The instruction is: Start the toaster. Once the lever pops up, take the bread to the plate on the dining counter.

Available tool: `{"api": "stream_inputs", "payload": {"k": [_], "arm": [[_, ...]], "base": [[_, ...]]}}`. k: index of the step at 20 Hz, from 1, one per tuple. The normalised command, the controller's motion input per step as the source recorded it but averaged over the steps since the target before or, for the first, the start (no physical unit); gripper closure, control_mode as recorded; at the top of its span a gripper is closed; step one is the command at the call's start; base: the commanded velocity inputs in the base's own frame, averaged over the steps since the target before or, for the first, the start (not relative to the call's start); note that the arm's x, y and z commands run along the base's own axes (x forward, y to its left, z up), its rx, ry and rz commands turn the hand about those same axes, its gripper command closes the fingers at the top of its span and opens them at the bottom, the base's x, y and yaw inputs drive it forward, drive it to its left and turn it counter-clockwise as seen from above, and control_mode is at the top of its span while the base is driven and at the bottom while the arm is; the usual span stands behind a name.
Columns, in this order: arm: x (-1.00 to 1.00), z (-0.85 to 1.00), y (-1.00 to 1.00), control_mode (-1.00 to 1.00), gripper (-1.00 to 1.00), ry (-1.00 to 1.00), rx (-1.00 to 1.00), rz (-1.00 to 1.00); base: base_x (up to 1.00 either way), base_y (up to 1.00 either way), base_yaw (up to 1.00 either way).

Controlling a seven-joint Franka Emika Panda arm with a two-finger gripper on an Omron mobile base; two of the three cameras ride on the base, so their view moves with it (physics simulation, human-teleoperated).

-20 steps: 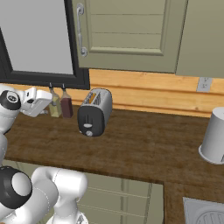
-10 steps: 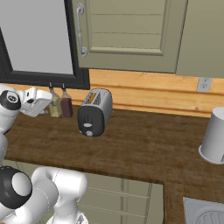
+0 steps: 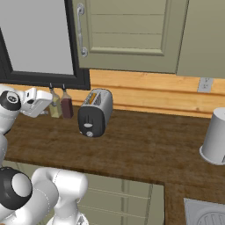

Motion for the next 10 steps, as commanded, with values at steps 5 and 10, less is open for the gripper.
{"api": "stream_inputs", "payload": {"k": [5,10], "arm": [[0.00,0.00,0.00,-1.00,-1.00,0.00,0.00,0.00],[0.00,0.00,0.00,-1.00,-1.00,0.00,0.00,0.00]], "base": [[0.00,0.00,0.00],[0.00,0.00,0.00]]}}
